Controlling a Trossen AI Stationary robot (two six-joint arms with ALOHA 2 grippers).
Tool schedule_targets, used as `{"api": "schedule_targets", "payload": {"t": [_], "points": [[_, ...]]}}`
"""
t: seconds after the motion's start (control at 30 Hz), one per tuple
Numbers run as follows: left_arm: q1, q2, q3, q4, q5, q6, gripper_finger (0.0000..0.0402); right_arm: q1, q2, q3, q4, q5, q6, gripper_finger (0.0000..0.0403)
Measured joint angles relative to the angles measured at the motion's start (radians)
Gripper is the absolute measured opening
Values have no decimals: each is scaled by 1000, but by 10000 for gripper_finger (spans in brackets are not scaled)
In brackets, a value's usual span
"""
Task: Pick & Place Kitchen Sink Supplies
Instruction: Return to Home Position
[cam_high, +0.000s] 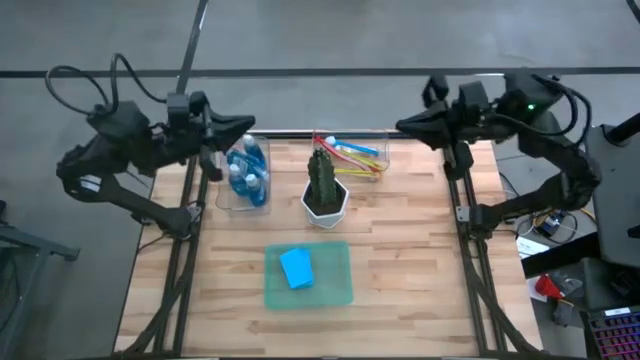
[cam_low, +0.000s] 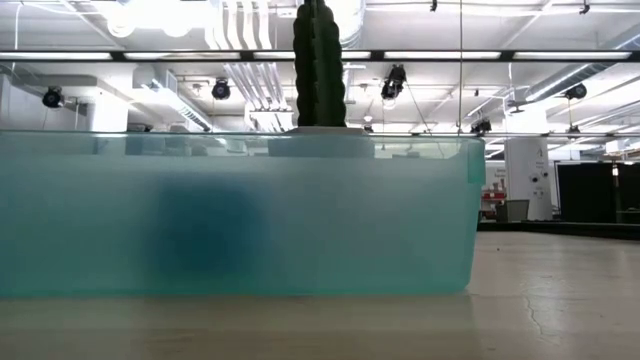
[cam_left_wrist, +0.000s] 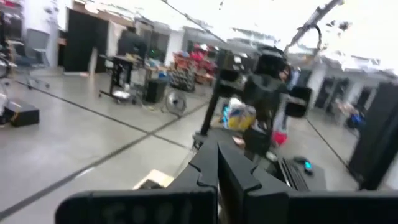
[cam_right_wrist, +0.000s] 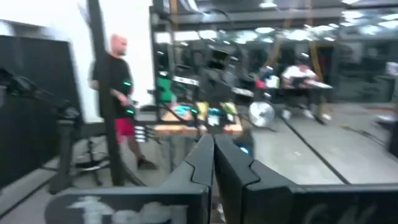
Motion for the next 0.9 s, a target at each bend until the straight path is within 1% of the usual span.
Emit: {"api": "schedule_targets", "payload": {"t": [0.07, 0.17, 0.23, 0.3, 0.37, 0.43, 0.57, 0.73, 0.8, 0.9], "points": [[-12, -30, -2, -41, 14, 3, 2, 2, -34, -6, -50, 47, -13, 8], [-24, -63, -5, -90, 26, 2, 1, 8, -85, -20, -94, 66, -13, 8], [-25, -79, -11, -137, 25, 23, 3, 8, -112, -27, -111, 89, 23, 8], [-30, -88, -31, -160, 13, 41, 5, 9, -125, -29, -167, 108, 48, 8], [-31, -98, -59, -156, 12, 37, 5, 8, -134, -34, -230, 116, 32, 8], [-32, -112, -101, -125, -6, 50, 2, 18, -148, -63, -248, 118, -10, 8], [-32, -172, -224, -31, -27, 52, 1, 34, -216, -189, -190, 104, -24, 8], [-32, -278, -418, 139, -51, 65, 0, 30, -330, -430, -25, 117, -2, 8], [-32, -334, -480, 146, -52, 78, 0, 28, -371, -524, 19, 171, 21, 8], [-31, -398, -576, 93, -75, 60, 0, 28, -431, -652, 37, 315, 58, 8]]}}
